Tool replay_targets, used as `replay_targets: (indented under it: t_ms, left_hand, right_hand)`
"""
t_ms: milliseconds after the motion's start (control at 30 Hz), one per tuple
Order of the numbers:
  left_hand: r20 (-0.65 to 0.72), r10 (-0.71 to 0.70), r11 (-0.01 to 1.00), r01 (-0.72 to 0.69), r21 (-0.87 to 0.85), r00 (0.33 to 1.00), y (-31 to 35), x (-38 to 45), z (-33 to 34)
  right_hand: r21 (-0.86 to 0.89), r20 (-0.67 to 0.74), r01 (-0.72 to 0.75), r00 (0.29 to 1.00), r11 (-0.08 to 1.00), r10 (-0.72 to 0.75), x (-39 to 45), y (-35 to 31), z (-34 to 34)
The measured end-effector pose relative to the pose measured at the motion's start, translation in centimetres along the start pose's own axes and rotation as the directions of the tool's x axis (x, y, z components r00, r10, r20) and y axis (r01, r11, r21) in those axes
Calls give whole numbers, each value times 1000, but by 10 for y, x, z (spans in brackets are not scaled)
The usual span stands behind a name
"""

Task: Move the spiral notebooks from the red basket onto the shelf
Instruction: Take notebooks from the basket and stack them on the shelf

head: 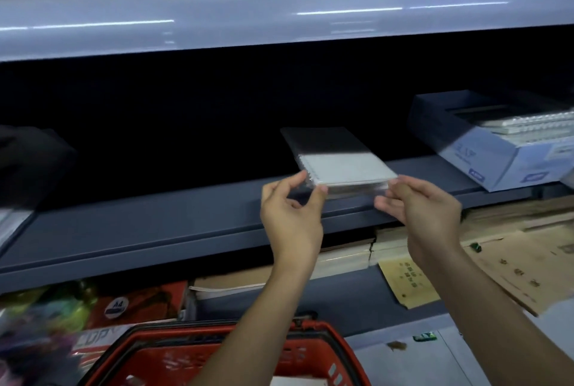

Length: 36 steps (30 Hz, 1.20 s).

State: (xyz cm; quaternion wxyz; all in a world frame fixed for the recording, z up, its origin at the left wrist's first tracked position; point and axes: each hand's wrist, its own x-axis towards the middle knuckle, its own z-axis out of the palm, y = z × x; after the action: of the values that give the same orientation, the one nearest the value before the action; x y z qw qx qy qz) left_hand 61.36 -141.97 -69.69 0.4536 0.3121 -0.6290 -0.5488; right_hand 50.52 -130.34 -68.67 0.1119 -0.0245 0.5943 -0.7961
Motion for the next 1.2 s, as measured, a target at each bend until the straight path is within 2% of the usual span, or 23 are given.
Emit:
replay_targets:
  t_ms: [133, 300, 533, 633, 767, 867, 900, 967, 1033, 1067, 1100, 1200]
  left_hand:
    - [-36, -76, 997, 75, -33, 996, -4, 21, 10]
    - [2, -94, 994, 94, -47, 996, -6, 24, 7]
    - [49, -89, 993, 92, -76, 995, -3, 9, -30]
    - [32, -95, 993, 98, -71, 995, -4, -6, -57]
    - [10, -139, 987, 140, -84, 990, -36, -52, -105]
    - [23, -265, 964, 264, 38, 964, -79, -99, -138]
    - [43, -325, 940, 317, 127, 945, -99, -118, -150]
    - [85, -449, 859, 403, 318, 890, -139, -154, -173]
    - [159, -562, 717, 382, 583, 812, -166, -185, -190]
    - [171, -592, 646, 337, 685, 787, -174, -196, -196]
    - [160, -594, 620, 321, 716, 788, -176, -204, -199]
    - [146, -596, 624, 341, 703, 789, -171, -211, -200]
  right_hand:
    - [-89, -20, 12, 1000, 996, -13, 23, 1, 16]
    - [-104, -35, 16, 999, 994, -20, 25, -5, 20]
    - [-204, 115, 22, 993, 979, 1, -32, -8, 14]
    - [-275, 203, -15, 976, 961, 74, -72, -2, 7]
    - [-405, 277, -117, 930, 907, 244, -126, 33, -15]
    - [-575, 269, -197, 871, 794, 411, -158, 76, -29]
    - [-679, 261, -175, 850, 713, 458, -164, 98, -38]
    - [-883, 251, -29, 814, 468, 524, -178, 144, -55]
    - [-958, 215, 62, 799, 279, 562, -192, 181, -72]
    - [-970, 186, 50, 785, 238, 591, -198, 195, -79]
    - [-977, 150, 19, 776, 214, 612, -204, 205, -84]
    - [-978, 64, -77, 778, 196, 625, -214, 225, -92]
